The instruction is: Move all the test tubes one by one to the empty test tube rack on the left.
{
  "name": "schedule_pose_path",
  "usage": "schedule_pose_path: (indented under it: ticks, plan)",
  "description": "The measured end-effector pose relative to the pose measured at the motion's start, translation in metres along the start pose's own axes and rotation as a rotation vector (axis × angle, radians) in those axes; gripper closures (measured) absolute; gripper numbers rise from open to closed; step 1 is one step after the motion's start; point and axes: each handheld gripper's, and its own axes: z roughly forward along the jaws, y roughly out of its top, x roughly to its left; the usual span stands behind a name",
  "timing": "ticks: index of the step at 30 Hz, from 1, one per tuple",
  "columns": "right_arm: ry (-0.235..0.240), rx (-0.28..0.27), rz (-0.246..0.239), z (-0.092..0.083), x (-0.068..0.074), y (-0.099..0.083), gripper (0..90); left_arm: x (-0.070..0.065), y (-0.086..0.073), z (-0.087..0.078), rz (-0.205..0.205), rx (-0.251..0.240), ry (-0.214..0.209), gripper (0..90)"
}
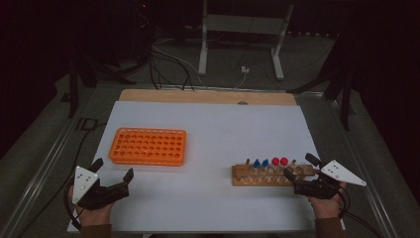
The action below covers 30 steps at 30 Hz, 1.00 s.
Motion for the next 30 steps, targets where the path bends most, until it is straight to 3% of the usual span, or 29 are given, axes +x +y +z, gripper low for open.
schedule_pose_path:
  ticks: [10,13,15,19,22,24,30]
  plan:
    - [-0.022,0.014,0.005,-0.006,-0.001,0.016,0.7,-0.003,0.0,0.001,0.021,0.002,0.009,0.6]
    - [-0.101,0.045,-0.017,-0.011,-0.001,0.023,8.6,-0.003,0.0,0.002,0.022,0.01,0.022,0.5]
    - [-0.084,0.071,-0.017,-0.013,-0.003,0.023,16.0,-0.005,0.0,0.002,0.027,0.011,0.024,0.6]
    - [-0.096,0.09,-0.009,-0.014,-0.007,0.02,26.1,-0.007,0.0,0.003,0.043,0.014,0.023,0.6]
    - [-0.104,0.101,-0.006,-0.018,-0.012,0.018,48.9,-0.006,-0.001,0.003,0.034,0.014,0.024,0.6]
    - [-0.102,0.122,-0.014,-0.018,-0.012,0.017,58.3,-0.006,-0.001,0.003,0.032,0.014,0.025,0.6]
    - [-0.09,0.18,-0.016,-0.015,-0.015,0.009,67.3,-0.006,-0.002,0.003,0.029,0.011,0.026,0.6]
